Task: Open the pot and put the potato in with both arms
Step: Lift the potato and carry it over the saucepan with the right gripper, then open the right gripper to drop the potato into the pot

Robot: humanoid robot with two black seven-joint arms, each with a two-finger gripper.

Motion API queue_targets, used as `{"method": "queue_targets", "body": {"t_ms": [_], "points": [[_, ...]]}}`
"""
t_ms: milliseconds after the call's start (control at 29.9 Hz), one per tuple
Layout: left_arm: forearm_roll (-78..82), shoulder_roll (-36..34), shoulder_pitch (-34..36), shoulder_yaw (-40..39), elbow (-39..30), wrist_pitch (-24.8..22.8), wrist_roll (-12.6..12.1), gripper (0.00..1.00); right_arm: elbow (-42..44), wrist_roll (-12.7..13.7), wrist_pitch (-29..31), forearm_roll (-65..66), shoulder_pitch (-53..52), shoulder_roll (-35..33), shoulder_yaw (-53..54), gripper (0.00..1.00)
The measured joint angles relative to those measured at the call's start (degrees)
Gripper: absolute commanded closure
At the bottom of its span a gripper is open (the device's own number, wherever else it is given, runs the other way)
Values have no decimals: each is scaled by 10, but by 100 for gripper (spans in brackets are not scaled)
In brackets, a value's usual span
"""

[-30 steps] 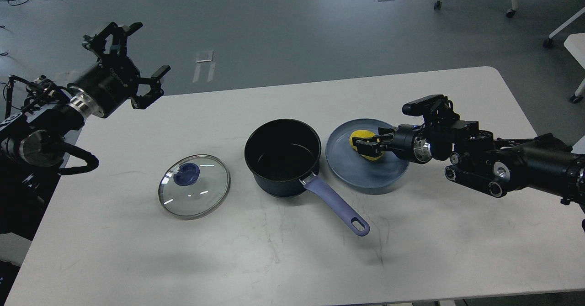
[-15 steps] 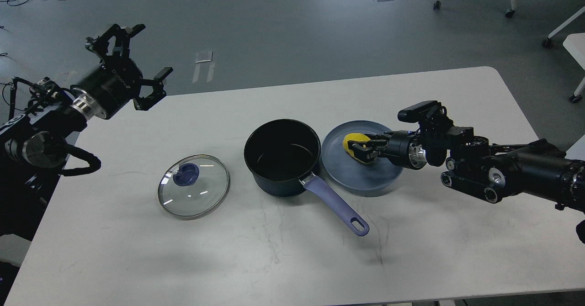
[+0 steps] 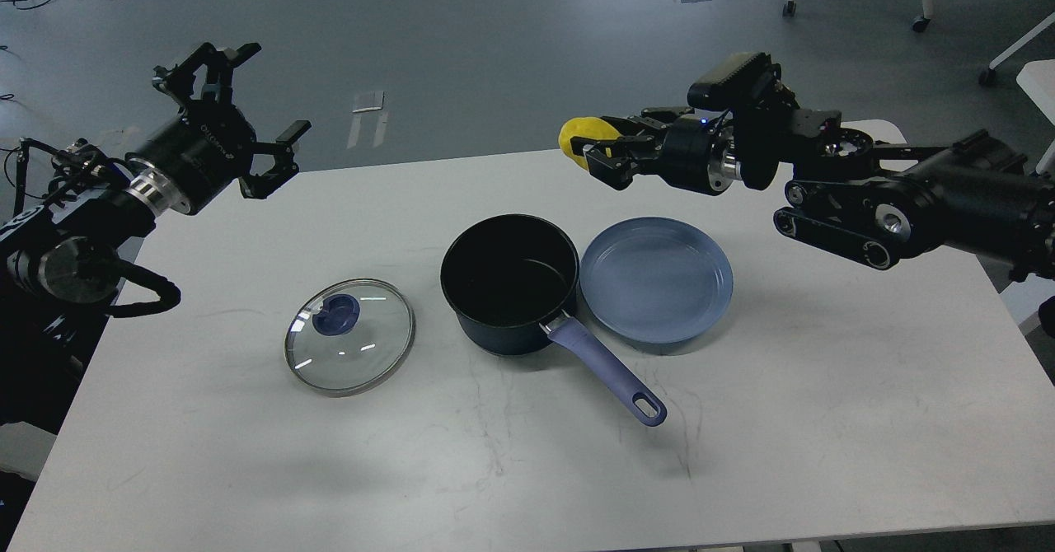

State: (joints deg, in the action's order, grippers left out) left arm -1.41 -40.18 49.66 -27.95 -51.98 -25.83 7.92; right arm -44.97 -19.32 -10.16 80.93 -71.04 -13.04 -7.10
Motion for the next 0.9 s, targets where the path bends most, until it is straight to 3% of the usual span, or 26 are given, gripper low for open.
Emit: {"method": "queue_targets", "body": {"t_ms": [134, 201, 234, 301, 603, 904], "points": [[0, 1, 0, 0, -7, 0, 0, 1, 7, -4, -4, 1, -3, 48, -1, 65], [0, 0, 0, 0, -12, 1, 0, 1, 17, -5, -4, 1, 4, 75, -7, 56], [0, -1, 0, 0, -13, 1, 0, 1, 25, -5, -4, 1, 8, 88, -14, 47], [0, -2, 0, 0, -15, 1, 0, 1, 36, -5, -4, 1, 15, 105, -29, 0], [0, -13, -1, 5, -15, -8, -1, 1, 29, -3, -4, -6, 42, 117, -35, 0], [0, 0, -1, 7, -8, -22, -1, 1, 19, 2, 0, -64, 47, 98, 33, 0]]}}
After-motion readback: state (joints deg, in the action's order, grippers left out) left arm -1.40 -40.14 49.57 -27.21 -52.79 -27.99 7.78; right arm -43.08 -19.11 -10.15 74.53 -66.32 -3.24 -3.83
